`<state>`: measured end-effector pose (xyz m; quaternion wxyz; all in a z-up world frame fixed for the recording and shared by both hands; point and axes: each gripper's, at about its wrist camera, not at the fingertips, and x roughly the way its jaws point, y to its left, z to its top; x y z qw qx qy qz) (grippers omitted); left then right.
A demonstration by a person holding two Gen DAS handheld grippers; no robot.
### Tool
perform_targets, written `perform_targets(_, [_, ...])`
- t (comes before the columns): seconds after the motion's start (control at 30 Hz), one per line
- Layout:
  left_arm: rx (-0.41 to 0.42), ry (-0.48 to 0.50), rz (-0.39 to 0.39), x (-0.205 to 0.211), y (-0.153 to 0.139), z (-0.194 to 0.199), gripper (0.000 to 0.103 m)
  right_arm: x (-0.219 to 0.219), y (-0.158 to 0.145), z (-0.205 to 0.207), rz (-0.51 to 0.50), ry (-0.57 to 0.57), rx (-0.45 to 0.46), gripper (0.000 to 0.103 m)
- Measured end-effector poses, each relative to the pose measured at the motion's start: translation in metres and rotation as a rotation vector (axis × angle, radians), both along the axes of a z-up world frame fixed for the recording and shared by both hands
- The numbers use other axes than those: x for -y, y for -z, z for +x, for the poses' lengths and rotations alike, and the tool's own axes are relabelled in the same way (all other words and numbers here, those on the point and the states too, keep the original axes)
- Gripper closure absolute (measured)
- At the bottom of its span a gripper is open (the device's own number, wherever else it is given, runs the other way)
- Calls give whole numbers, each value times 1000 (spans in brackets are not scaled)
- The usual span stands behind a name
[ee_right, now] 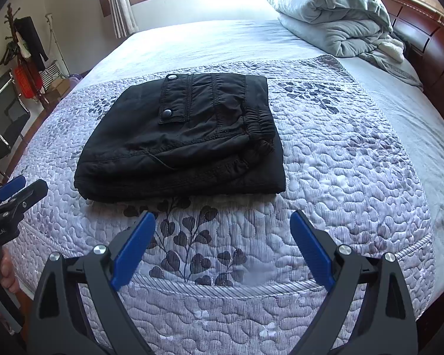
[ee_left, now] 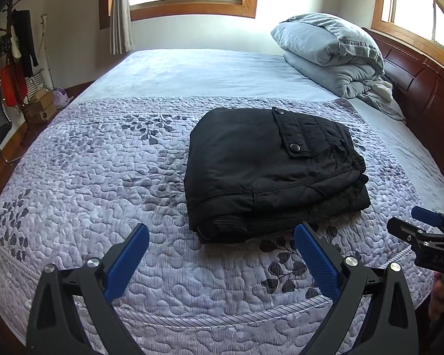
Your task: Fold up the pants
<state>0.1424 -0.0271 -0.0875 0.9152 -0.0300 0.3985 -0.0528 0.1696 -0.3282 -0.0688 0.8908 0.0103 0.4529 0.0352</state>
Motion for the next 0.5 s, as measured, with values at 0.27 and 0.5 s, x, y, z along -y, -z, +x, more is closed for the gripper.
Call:
perform_targets(0.27, [-2,2,0,1,-1,1,4,2,-2,1,2,3,6,11])
perform_targets(0.5, [-11,5,-4,1,-2,2,4,3,-3,0,4,7,7,11])
